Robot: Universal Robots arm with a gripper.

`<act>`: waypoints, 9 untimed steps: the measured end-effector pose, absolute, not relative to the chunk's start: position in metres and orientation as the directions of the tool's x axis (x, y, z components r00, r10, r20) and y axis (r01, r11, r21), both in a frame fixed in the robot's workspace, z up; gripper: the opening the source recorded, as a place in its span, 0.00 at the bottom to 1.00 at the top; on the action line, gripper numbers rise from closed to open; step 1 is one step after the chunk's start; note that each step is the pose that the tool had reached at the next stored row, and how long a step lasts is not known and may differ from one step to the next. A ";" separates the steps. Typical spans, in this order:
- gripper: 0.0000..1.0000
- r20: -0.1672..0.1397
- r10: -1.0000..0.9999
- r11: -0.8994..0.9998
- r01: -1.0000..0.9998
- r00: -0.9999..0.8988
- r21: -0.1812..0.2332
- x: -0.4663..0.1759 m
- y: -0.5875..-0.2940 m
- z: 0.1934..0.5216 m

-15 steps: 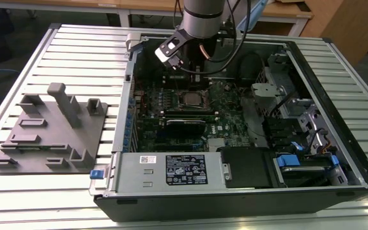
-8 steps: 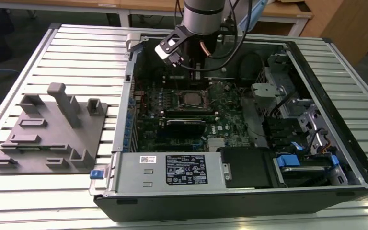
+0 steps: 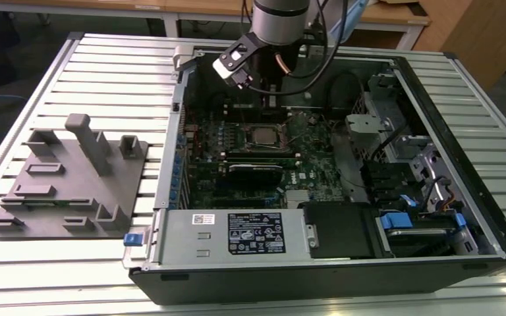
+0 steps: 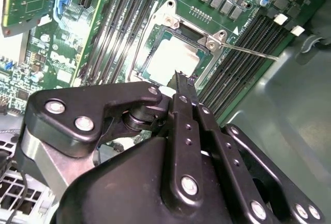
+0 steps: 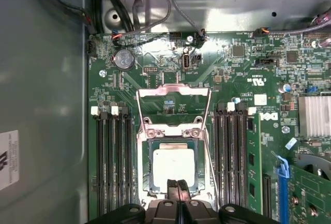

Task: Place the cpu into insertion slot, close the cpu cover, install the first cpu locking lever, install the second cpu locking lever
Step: 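Close the cpu cover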

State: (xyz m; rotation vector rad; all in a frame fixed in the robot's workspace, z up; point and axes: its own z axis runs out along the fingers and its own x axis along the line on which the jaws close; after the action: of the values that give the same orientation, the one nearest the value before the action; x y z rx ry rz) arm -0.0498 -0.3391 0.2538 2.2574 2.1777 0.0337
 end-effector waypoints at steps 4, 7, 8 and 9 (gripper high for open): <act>0.10 0.012 0.999 -0.036 0.999 0.036 0.016 -0.050 -0.339 0.261; 0.10 0.012 0.999 -0.036 0.999 0.036 0.014 -0.050 -0.339 0.267; 0.10 0.012 0.999 -0.036 0.999 0.036 0.013 -0.050 -0.339 0.268; 0.10 0.012 0.999 -0.036 0.999 0.036 0.012 -0.050 -0.339 0.269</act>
State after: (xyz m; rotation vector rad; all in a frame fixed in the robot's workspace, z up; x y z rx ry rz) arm -0.0498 -0.3391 0.2693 2.2604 2.1807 0.0269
